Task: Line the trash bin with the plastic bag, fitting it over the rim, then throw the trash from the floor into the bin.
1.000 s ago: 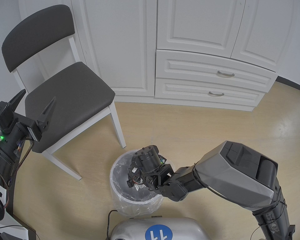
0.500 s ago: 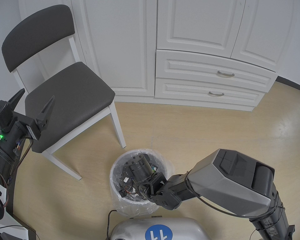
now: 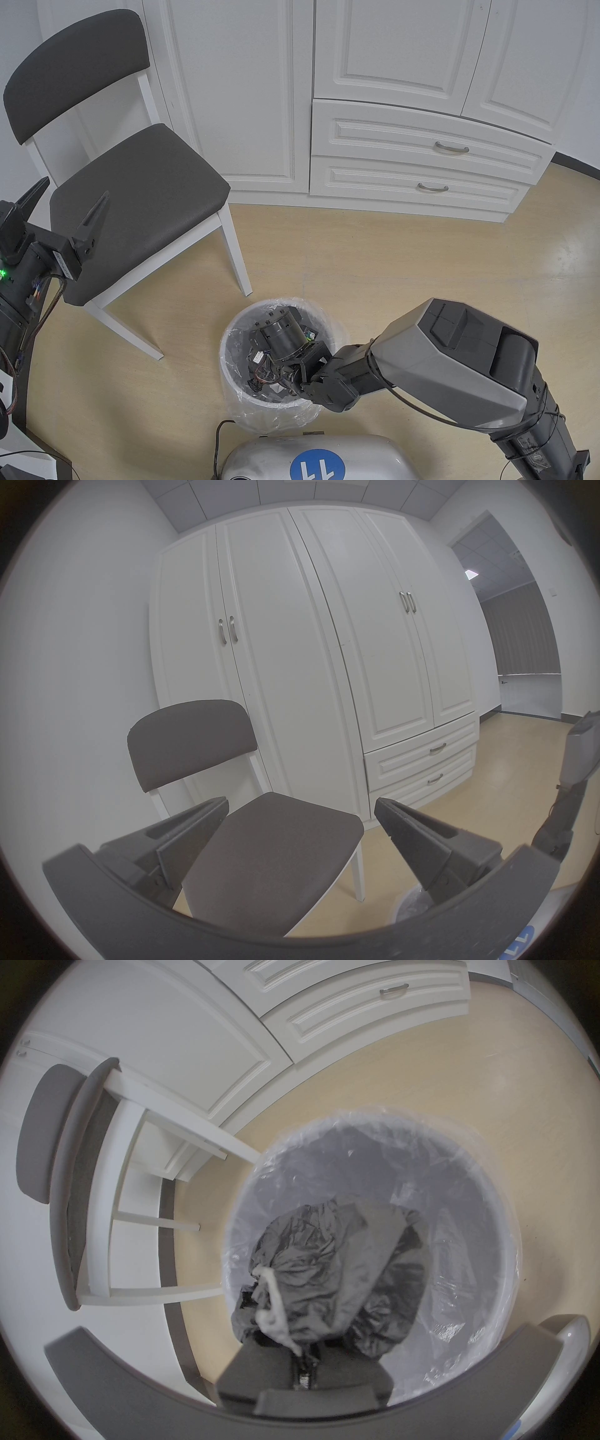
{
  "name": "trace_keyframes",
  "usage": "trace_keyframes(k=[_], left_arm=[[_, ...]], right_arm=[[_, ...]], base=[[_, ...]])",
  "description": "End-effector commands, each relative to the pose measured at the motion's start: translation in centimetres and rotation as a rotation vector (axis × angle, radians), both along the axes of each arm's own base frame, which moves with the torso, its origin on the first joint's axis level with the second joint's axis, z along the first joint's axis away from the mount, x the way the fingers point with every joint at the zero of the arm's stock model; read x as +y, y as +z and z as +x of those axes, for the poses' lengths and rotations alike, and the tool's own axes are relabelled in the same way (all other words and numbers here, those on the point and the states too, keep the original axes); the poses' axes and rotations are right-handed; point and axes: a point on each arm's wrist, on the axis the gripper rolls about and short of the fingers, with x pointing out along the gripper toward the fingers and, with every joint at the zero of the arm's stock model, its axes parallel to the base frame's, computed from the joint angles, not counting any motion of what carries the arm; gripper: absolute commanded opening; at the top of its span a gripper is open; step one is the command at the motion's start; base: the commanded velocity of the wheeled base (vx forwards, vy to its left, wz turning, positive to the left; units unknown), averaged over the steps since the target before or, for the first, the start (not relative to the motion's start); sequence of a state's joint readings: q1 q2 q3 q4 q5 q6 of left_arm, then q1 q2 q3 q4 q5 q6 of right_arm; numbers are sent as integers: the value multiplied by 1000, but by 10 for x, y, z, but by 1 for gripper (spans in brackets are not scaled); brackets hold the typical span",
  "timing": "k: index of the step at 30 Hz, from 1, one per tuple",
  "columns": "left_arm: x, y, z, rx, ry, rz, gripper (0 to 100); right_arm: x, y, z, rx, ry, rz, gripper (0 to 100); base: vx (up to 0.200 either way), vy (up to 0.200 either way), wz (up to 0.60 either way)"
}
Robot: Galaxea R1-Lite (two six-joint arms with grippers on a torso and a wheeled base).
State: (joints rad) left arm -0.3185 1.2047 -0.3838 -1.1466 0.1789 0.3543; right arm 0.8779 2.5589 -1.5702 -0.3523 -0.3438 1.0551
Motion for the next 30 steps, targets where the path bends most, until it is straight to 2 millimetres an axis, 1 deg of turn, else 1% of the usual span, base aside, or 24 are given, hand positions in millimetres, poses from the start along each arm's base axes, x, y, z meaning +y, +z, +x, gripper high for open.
trace_keyframes(k=[1, 7, 14, 21, 22, 30], left_arm=[[0, 0, 0, 1, 2, 0, 100], [0, 0, 0, -1, 0, 0, 100], [0, 1, -2, -7, -1, -2, 100], [1, 3, -3, -15, 0, -5, 100], [1, 2, -3, -14, 2, -5, 100], [1, 3, -3, -15, 2, -5, 100]], right_arm=[[1, -9, 3, 8, -3, -10, 0], [3, -22, 3, 6, 16, -55, 0], [14, -32, -4, -21, -1, -78, 0], [13, -29, -3, -24, -7, -74, 0], [13, -26, -3, -25, -8, -70, 100], [11, -25, -2, -24, -14, -69, 100]], base=[[0, 0, 0], [0, 0, 0], [0, 0, 0], [0, 0, 0], [0, 0, 0], [0, 0, 0]])
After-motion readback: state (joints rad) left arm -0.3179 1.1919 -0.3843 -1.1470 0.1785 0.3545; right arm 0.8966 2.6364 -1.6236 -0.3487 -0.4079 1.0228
